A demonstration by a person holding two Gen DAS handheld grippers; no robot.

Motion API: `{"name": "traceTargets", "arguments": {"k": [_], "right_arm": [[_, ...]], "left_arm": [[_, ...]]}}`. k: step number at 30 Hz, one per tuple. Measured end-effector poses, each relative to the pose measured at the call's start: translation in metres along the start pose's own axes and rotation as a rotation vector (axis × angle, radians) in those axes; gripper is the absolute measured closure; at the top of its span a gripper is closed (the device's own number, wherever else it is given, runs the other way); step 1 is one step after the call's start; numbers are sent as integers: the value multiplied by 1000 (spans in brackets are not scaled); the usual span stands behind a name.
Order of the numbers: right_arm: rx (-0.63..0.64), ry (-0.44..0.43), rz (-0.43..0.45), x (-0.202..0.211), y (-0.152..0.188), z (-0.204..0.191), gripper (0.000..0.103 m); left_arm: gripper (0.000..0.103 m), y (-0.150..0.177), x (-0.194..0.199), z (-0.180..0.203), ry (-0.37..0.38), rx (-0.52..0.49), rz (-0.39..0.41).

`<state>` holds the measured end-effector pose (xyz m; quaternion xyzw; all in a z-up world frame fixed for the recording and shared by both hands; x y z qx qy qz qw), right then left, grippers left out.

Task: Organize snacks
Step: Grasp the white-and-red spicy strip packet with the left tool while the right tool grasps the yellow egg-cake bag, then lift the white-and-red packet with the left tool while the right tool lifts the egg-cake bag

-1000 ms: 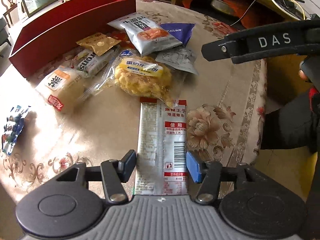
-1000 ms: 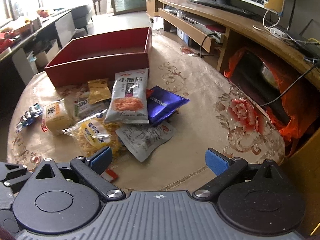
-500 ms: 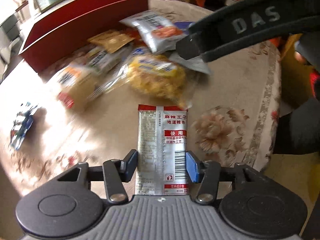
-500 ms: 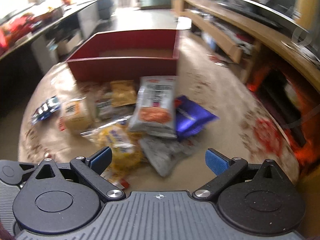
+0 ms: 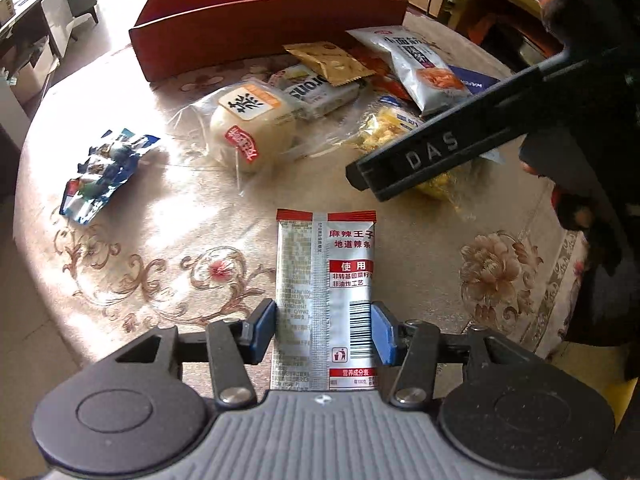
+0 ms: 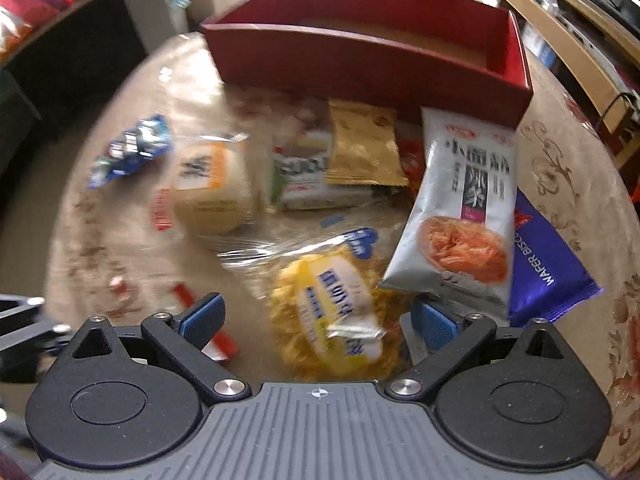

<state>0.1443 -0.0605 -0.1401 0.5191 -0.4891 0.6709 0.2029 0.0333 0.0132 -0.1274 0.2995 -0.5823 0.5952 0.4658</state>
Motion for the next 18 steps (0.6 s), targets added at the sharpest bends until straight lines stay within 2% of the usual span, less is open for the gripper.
{"name": "traceTargets", "arguments": {"k": [2, 4, 6, 8, 10, 13, 15, 18], "right_arm": [[-1, -11, -10, 2, 4, -3, 4], [-25, -65, -21, 9, 13, -10, 10], [-65, -135, -32, 23, 28, -16, 22], [-95, -184, -28, 33, 38, -19, 24], [-125, -167, -28, 34, 40, -15, 18], [-161, -126, -23, 28, 30, -7, 17], [-120, -94, -12, 22, 21, -8, 11], [-88, -59, -54, 5, 21, -11, 10]], "left_arm": [[53, 1, 1, -3, 0, 7, 1], [53, 4, 3, -5, -1, 12, 0], [52, 6, 4, -6, 0, 14, 0], [51, 5, 3, -6, -2, 14, 0], [49, 4, 2, -5, -4, 12, -1], [46, 4, 2, -4, -12, 9, -1], [42, 2, 0, -3, -29, -7, 11], [35, -4, -7, -2, -60, -20, 19]]}}
Point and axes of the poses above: each gripper's, at about its wrist camera, not at the fingertips, and x roughly against the way its jaws point, z to its right, y to its underside, the point moved 9 cm from there along -x, roughly the way its jaws point, and after that the axes turned 6 degrees about x, right-handed, at the moved point
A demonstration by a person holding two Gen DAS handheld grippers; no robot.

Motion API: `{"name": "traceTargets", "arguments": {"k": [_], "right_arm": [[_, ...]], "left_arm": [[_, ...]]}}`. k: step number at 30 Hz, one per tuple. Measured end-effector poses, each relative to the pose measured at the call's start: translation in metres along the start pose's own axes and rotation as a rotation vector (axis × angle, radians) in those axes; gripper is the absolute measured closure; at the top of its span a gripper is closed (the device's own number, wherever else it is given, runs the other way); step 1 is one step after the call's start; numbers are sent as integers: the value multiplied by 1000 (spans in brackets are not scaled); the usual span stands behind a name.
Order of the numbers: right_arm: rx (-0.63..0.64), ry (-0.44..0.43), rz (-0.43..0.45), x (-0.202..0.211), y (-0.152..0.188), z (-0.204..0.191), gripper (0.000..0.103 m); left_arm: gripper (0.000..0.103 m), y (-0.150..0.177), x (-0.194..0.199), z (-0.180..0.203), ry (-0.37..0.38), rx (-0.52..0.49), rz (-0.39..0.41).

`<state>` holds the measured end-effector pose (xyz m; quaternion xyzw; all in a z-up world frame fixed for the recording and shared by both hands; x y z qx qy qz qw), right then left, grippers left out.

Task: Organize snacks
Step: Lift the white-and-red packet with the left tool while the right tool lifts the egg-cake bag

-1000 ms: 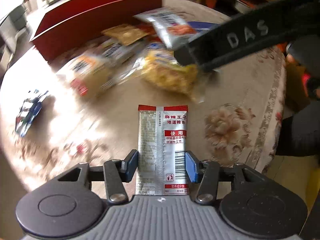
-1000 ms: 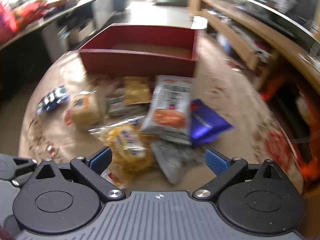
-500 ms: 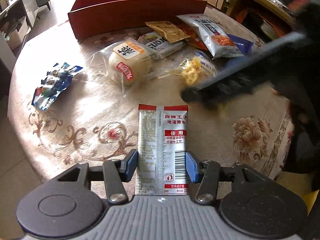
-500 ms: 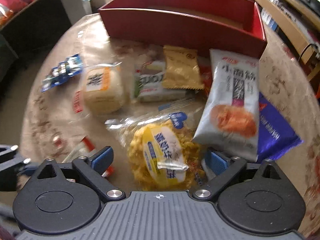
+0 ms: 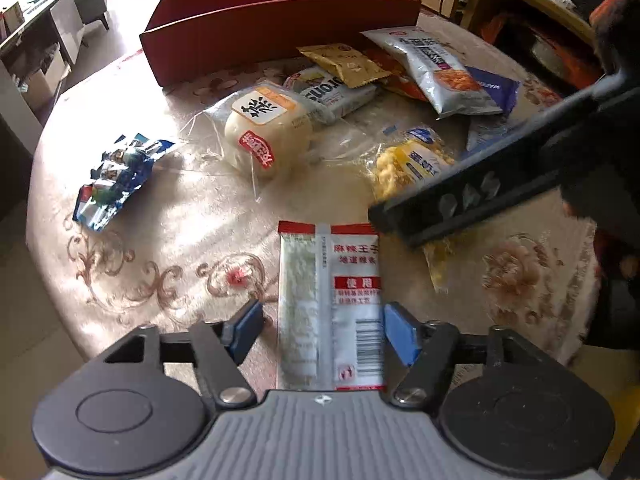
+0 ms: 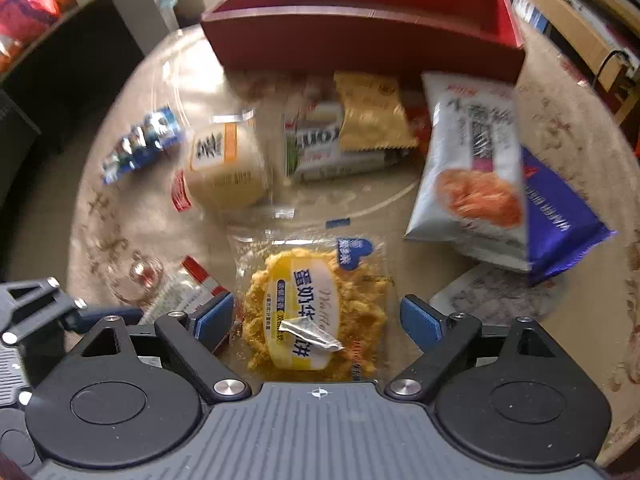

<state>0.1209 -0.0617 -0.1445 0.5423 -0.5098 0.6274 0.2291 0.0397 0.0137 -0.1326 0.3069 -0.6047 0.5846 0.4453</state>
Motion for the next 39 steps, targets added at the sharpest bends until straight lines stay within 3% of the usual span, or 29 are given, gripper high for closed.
{"name": "traceTargets", "arguments": {"k": [4, 8, 13, 26, 39], "right_arm": [[63, 54, -12, -4, 7, -8, 13], [47, 52, -7, 5, 17, -2, 22], [7, 49, -3, 15, 31, 7, 24], [-38, 53, 122, 63, 29, 9, 24], [-84, 86, 174, 69, 11, 24, 24]], "left_arm": [[34, -1, -3, 1, -19, -15, 4], [48, -2, -1, -2, -35, -1, 10], [54, -4, 1, 0, -49, 18, 10], [55, -22, 40, 12, -36, 65, 105], [58, -49, 47, 4, 1, 147, 178]]}}
Point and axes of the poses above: each gripper's, at about its wrist camera, not at the fingertips, and x roughly against the way its jaws point, z to its right, y to its underside, the point moved 9 cm from there along -x, roughly the way its jaws point, and after that the axes turned 6 degrees about x, right-handed, at the moved point
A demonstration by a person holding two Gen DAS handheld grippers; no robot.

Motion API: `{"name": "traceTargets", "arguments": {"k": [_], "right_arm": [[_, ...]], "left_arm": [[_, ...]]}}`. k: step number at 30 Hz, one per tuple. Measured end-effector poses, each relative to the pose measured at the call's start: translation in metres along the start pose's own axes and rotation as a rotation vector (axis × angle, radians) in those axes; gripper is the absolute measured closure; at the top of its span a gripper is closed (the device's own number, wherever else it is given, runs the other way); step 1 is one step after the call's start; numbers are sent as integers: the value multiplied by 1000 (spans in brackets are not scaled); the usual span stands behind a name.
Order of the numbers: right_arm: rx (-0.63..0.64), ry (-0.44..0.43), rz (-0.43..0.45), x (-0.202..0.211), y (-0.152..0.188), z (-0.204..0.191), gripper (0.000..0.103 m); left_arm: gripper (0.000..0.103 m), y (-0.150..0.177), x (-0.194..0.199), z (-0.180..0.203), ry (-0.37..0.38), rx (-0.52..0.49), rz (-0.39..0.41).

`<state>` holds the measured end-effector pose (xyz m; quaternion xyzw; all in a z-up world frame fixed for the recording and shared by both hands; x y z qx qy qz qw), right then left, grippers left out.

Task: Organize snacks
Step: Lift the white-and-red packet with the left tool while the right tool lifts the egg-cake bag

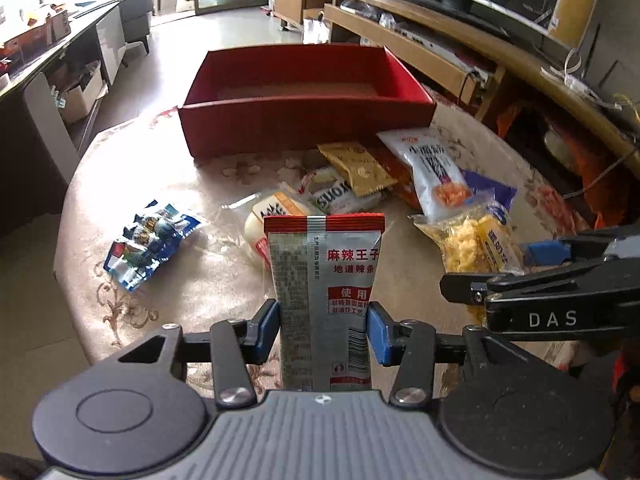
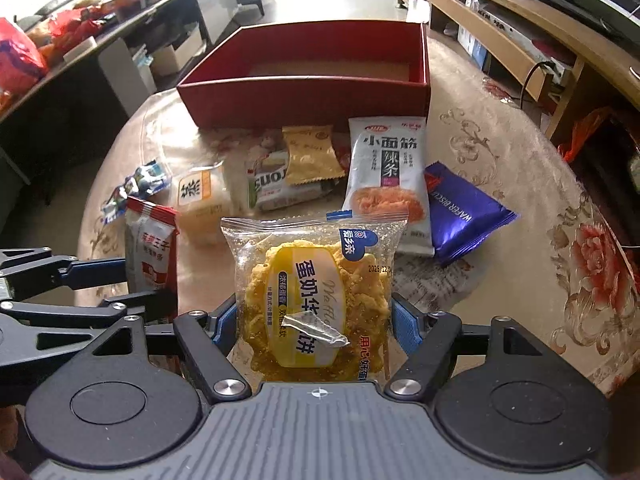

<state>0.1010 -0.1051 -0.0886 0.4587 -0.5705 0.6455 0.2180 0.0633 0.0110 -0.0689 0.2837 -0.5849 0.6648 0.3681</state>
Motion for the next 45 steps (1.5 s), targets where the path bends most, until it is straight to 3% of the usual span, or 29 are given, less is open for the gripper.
{"name": "traceTargets", "arguments": {"k": [6, 7, 8, 9, 13, 15, 18, 22, 25, 26, 30, 31, 33, 36, 39, 41, 45], "right_arm": [[-16, -1, 42, 7, -10, 4, 24], [-18, 0, 49, 8, -12, 5, 24], [-22, 1, 57, 9, -15, 6, 24], [-28, 2, 66, 10, -18, 8, 24], [-44, 6, 91, 12, -30, 13, 24], [-47, 19, 93, 9, -32, 16, 24], [-50, 11, 79, 5, -31, 17, 24], [-45, 8, 68, 4, -29, 17, 24], [-55, 10, 70, 6, -28, 22, 24], [-61, 10, 73, 7, -27, 24, 24], [-80, 8, 81, 12, -24, 32, 24], [-80, 9, 82, 13, -23, 33, 24], [-79, 7, 80, 13, -22, 34, 24], [-77, 7, 82, 14, -23, 36, 24], [-78, 8, 85, 15, -23, 36, 24], [-77, 9, 87, 15, -23, 36, 24], [-81, 11, 88, 15, -23, 36, 24]], "left_arm": [[59, -16, 10, 5, 23, 12, 50], [62, -19, 11, 6, 26, 13, 57], [79, -23, 11, 7, 36, 15, 61], [83, -26, 11, 9, 49, 20, 58], [83, -40, 6, 8, 28, 20, 72], [83, -37, -2, 5, 52, 40, 32], [77, -27, -22, -6, 28, 110, -40], [66, -8, -38, -5, 54, 218, -118], [36, -2, -42, 9, 21, 220, -106], [32, -1, -45, 14, 4, 217, -99], [30, -6, -58, 28, -90, 187, -65], [32, -6, -61, 28, -100, 194, -67], [50, -4, -67, 28, -109, 196, -89], [55, 2, -70, 26, -107, 193, -119], [66, 5, -68, 27, -112, 161, -120], [85, 5, -67, 28, -86, 171, -132], [85, 4, -66, 29, -77, 155, -139]]}}
Point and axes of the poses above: each gripper's, at about its wrist camera, not at the fingertips, and x roughly against the way its jaws point, z to its right, y to its underside, the point moved 9 cm from there along -x, roughly the way its jaws point, and after that the axes turned 6 degrees about x, right-handed, at the moved point
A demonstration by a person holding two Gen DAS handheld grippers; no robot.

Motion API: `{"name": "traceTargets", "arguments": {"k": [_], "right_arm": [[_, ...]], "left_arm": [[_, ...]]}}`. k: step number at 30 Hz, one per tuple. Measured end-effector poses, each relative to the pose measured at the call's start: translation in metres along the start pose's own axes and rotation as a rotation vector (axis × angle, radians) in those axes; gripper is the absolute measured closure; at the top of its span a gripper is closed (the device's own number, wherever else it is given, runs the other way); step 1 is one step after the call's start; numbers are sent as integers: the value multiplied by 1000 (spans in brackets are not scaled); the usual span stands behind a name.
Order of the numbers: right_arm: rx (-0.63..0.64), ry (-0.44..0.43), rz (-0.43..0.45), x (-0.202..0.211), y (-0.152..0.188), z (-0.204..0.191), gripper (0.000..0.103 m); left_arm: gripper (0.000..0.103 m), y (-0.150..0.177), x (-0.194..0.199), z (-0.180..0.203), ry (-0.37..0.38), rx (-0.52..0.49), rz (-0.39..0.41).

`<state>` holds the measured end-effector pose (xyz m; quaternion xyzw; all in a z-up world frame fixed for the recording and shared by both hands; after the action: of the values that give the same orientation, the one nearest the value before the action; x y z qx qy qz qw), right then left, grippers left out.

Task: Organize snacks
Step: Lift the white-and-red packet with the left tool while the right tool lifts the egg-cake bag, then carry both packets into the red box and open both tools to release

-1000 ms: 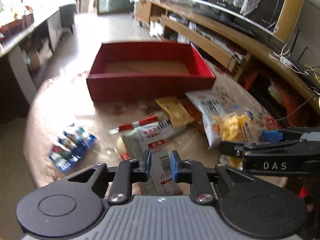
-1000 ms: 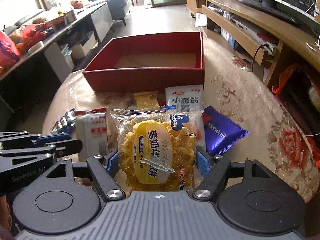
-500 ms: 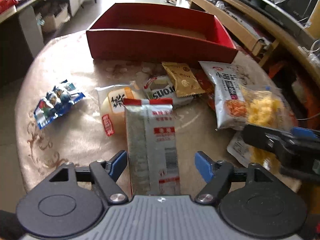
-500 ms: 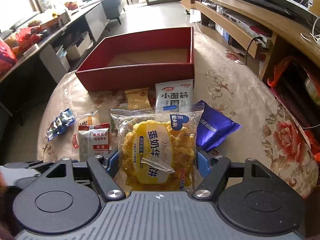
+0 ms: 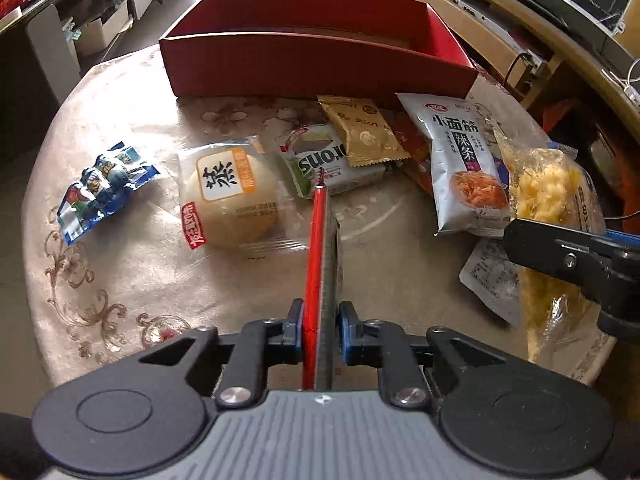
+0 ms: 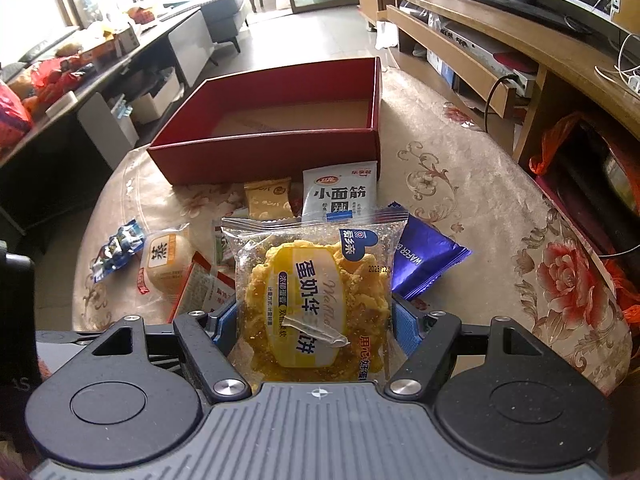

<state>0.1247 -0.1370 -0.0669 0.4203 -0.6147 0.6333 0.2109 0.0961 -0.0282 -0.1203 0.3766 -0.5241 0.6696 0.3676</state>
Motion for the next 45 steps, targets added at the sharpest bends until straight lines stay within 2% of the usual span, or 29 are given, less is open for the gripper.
{"name": "traceTargets", "arguments": {"k": [4, 5, 6, 7, 9, 10, 11, 13, 19, 25, 32, 36, 45], "right_arm": [[-5, -1, -3, 0, 0, 1, 24], [-6, -2, -1, 1, 0, 2, 24], [-7, -3, 0, 1, 0, 2, 24], [-7, -4, 1, 1, 0, 3, 24], [-6, -5, -1, 2, 0, 3, 24], [-4, -6, -1, 2, 0, 3, 24], [-4, -8, 1, 3, 0, 3, 24], [-8, -10, 7, 5, -1, 4, 24], [-13, -9, 25, 8, -3, 3, 24], [-26, -2, 53, 8, -15, 4, 24], [-48, -6, 59, 0, -32, 6, 25], [-59, 4, 92, 0, -53, 11, 25], [-50, 5, 122, -27, -106, 9, 25]], "left_arm": [[59, 4, -9, 3, -8, -11, -23], [54, 4, -10, 6, -16, -28, -15], [54, 4, -11, 8, -30, -41, -11], [55, 4, -12, 9, -41, -54, -7], [67, 4, -12, 10, -54, -73, -4], [82, 4, -10, 9, -49, -78, -6], [92, 5, -8, 8, -18, -69, -21], [92, 5, -4, 4, 17, -38, -39], [92, -3, 16, 6, 47, -33, 5], [92, -30, 37, 11, 121, -18, 69], [92, -59, 46, 10, 191, 26, 103], [92, -85, 54, 12, 223, 41, 148], [92, -158, 46, 7, 217, 80, 226]]}}
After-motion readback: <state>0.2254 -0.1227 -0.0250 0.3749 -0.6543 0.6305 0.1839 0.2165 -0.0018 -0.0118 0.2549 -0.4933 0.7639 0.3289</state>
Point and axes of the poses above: each gripper's, at about its wrist camera, not at the fingertips, and x roughly against the way its jaws point, z to its right, y to its underside, the point moved 9 cm from there along -x, roughly the way its jaws point, and after that the axes turned 6 degrees about x, right-handed, at the moved point
